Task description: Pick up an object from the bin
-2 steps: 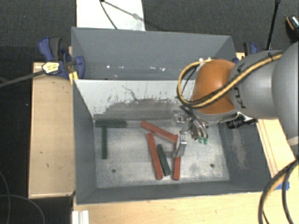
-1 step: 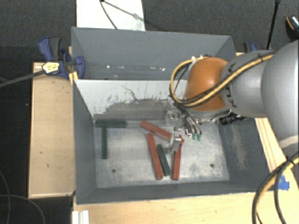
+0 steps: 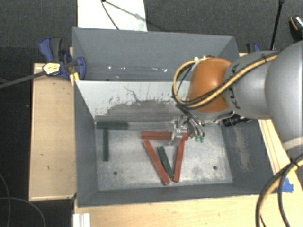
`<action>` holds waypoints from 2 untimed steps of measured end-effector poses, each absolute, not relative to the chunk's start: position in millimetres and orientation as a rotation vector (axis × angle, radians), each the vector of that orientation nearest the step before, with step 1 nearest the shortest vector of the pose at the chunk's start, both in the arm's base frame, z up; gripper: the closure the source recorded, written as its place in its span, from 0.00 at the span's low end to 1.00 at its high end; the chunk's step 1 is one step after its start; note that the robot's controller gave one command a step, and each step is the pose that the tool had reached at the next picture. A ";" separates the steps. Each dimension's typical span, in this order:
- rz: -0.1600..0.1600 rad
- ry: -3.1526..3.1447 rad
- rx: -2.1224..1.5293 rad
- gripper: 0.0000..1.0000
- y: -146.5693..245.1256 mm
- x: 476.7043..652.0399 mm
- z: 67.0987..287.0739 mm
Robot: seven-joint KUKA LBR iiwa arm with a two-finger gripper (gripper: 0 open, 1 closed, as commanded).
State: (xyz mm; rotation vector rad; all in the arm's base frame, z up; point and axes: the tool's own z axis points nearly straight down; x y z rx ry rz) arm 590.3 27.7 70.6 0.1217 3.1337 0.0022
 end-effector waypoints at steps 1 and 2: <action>0.001 3.130 0.087 1.00 16.9 593.2 150.7; 0.003 3.134 -0.250 1.00 63.1 579.6 77.4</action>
Offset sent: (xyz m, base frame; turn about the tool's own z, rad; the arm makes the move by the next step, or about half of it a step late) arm -0.0001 -0.0103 0.0747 -0.0241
